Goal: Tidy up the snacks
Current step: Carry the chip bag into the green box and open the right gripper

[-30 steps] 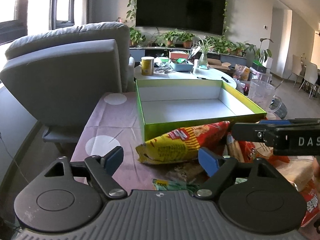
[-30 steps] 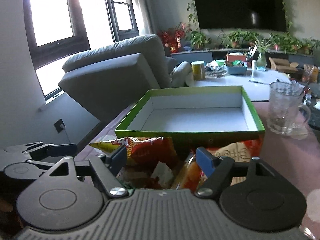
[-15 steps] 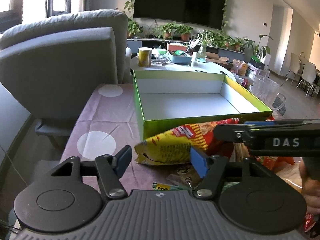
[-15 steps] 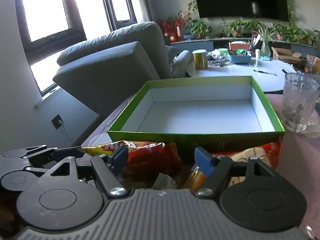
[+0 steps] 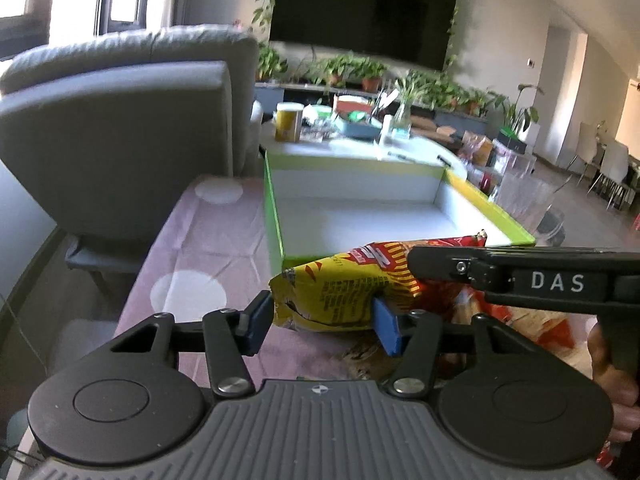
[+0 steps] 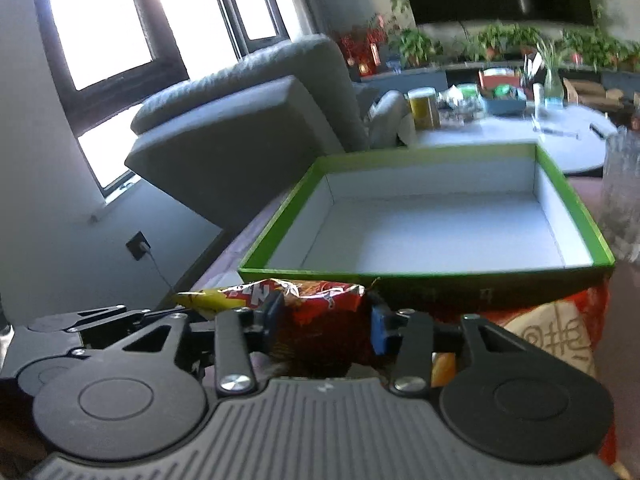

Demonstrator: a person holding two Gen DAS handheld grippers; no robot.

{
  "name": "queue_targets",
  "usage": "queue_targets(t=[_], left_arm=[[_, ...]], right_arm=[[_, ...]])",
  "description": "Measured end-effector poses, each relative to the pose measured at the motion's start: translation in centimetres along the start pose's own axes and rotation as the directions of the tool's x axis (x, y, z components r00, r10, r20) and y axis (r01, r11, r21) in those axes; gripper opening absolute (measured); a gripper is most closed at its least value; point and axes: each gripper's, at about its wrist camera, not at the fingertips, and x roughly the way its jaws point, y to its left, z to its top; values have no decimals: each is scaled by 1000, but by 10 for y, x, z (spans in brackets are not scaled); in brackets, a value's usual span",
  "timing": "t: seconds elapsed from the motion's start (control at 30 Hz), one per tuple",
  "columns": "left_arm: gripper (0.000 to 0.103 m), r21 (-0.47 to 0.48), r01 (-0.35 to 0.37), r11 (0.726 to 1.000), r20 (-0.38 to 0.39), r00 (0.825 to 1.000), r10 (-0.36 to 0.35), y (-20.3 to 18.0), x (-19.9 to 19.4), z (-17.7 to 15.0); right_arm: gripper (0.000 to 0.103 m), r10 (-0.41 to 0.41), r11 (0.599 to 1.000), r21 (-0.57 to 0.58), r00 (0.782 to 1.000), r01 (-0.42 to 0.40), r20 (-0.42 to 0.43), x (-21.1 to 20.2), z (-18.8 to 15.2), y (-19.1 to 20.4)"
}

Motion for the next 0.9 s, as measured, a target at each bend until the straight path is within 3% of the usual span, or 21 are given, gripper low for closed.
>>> queue_targets(t=[0.33, 0.9], left_arm=[[51, 72, 12, 997, 95, 995, -19, -25, -15, 49], [51, 40, 13, 999, -12, 1000, -12, -19, 32, 56]], right_arm=[[47, -12, 1000, -14, 992, 14, 125, -33, 37, 2], [47, -14, 997, 81, 999, 10, 52, 9, 50, -32]])
